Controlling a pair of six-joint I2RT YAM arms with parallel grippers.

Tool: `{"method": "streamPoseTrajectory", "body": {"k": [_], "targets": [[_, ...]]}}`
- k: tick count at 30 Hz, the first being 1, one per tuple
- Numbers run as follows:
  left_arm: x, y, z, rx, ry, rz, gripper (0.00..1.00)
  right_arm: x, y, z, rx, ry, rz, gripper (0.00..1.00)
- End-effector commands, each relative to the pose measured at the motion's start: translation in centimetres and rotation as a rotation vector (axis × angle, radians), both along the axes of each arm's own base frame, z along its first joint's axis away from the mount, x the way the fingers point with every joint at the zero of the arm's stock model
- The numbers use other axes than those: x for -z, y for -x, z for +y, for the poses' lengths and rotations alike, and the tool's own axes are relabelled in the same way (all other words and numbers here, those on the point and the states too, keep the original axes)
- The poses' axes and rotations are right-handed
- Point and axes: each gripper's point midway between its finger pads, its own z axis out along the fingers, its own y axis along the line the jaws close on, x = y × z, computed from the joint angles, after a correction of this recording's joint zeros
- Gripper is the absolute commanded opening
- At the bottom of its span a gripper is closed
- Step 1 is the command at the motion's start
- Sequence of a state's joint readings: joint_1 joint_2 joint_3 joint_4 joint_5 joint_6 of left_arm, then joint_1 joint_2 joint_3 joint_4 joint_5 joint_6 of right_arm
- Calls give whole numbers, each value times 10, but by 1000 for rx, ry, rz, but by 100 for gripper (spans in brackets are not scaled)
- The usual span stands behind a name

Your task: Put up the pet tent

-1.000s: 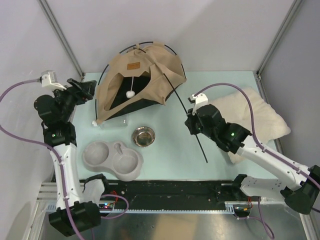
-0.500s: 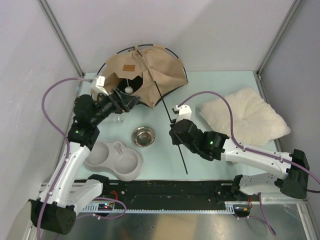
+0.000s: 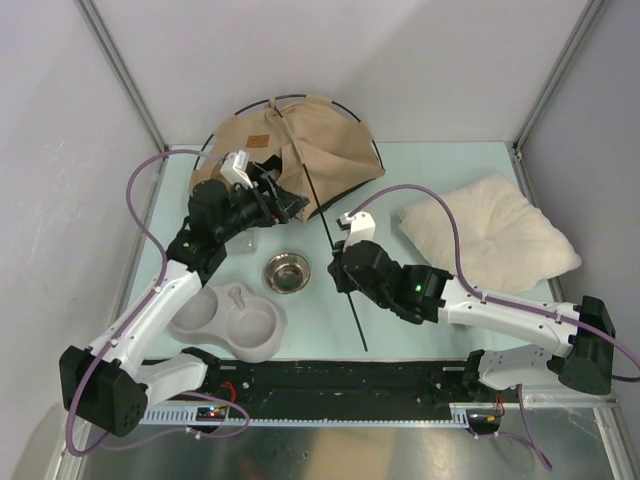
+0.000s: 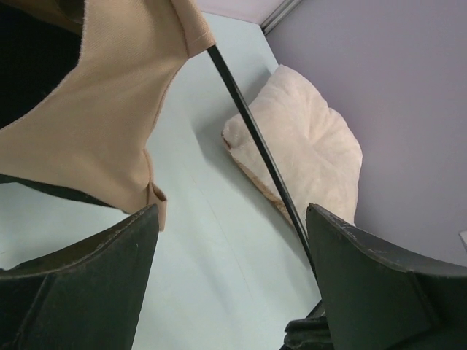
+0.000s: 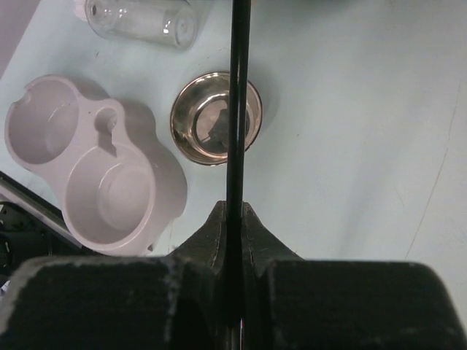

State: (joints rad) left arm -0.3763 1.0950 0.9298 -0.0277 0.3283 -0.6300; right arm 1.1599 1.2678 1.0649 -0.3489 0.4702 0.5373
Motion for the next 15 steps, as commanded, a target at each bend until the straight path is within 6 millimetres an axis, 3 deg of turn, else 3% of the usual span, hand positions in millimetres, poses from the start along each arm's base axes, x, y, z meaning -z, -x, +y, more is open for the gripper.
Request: {"method": "streamPoseTrajectory", "body": {"k": [1,6,10,15], "targets": [[-36,-1,-12,19,63,-99,86,-37,0,22,-51,-97,-61,7],[-43,4,-8,-4,110,-128,89,-36,4,27,-90,-97,-57,8],[-38,6,-17,21,157,-91,89,-35,9,35,-144,-99,-58,7],[-18,1,-32,33,215,42,74,-34,14,42,-193,-96,-59,6]]}}
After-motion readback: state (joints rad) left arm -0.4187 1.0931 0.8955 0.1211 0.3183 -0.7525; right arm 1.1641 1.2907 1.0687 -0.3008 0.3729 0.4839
